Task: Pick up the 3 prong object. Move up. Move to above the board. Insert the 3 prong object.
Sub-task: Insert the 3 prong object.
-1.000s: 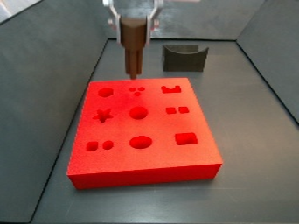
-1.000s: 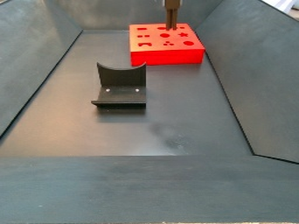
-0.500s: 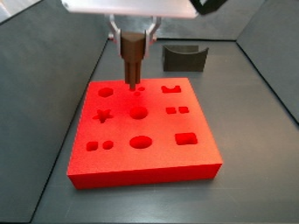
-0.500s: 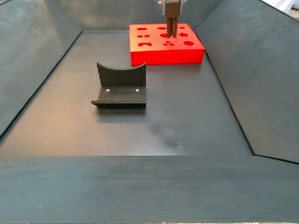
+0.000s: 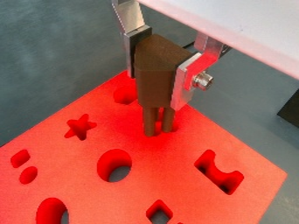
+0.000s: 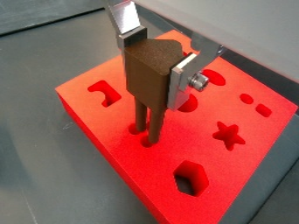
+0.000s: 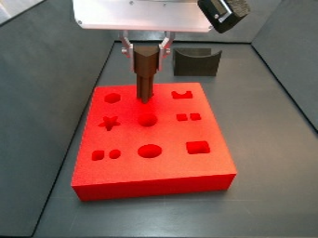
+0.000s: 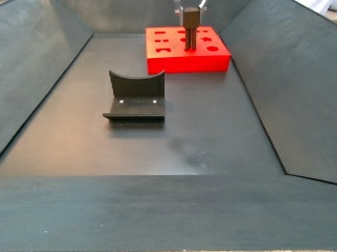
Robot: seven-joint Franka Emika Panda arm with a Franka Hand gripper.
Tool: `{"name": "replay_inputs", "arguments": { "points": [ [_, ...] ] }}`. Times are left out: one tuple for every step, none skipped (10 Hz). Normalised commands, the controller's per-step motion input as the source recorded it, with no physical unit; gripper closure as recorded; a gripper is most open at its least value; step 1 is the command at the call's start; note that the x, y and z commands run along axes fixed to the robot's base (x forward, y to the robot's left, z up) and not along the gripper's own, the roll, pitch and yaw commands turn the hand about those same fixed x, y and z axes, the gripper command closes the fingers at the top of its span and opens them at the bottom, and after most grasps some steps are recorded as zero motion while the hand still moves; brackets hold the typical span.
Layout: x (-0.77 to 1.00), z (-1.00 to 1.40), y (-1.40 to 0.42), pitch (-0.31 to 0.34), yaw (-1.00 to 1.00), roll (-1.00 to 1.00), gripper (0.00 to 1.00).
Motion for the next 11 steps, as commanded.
{"name": "replay_inputs", "arguments": {
  "points": [
    [-0.02, -0.12, 0.28, 0.016, 0.05, 0.07, 1.0],
    [-0.08, -0.14, 0.25, 0.001, 0.04, 0.06, 1.0],
    [-0.05, -0.14, 0.14, 0.0, 0.01, 0.01, 1.0],
    [0.0, -0.26, 0.0, 0.0, 0.04, 0.0, 1.0],
    [0.0, -0.45, -0.13, -0.074, 0.07, 0.0, 1.0],
    [0.0, -0.63, -0.19, -0.12, 0.09, 0.01, 1.0],
    [0.0, -0.8, -0.18, -0.149, 0.09, 0.05, 1.0],
    [0.0, -0.83, -0.12, -0.149, 0.07, 0.04, 1.0],
    [0.0, -0.71, -0.03, -0.104, 0.08, 0.06, 1.0],
    [0.0, -0.49, 0.0, -0.079, 0.07, 0.05, 1.0],
    [0.0, -0.11, 0.0, -0.004, 0.04, 0.0, 1.0]
  ]
}}
